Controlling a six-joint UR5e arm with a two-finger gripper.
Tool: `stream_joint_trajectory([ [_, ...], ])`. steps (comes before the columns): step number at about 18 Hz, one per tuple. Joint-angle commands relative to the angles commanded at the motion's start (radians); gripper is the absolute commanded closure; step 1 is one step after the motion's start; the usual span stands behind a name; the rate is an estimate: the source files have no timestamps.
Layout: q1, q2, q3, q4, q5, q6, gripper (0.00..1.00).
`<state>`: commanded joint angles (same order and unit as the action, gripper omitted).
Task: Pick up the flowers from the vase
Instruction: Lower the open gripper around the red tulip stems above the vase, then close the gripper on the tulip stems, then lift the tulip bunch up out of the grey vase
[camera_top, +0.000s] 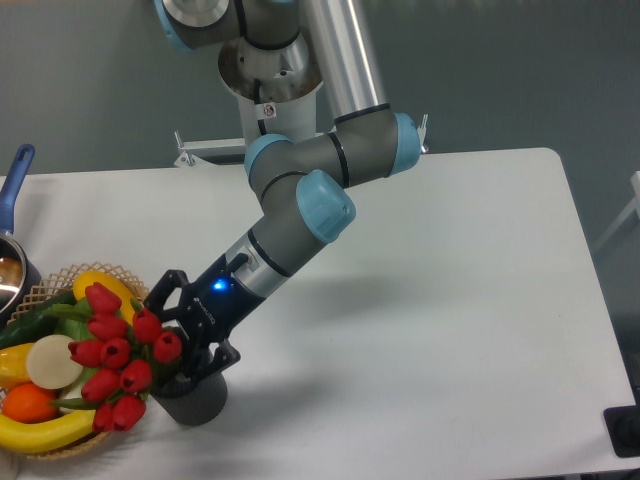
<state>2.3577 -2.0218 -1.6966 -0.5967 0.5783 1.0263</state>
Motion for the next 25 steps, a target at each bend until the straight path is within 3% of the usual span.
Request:
stream_joint_trajectory([
  [15, 0.017, 0.058, 0.009, 0.002, -0.008, -0.117, 1.00],
  [19, 0.020, 0.060, 0.009, 0.002, -0.086, -0.143, 1.00],
  [25, 0.046, 0.106, 0.009, 0.000, -0.152, -0.180, 1.00],
])
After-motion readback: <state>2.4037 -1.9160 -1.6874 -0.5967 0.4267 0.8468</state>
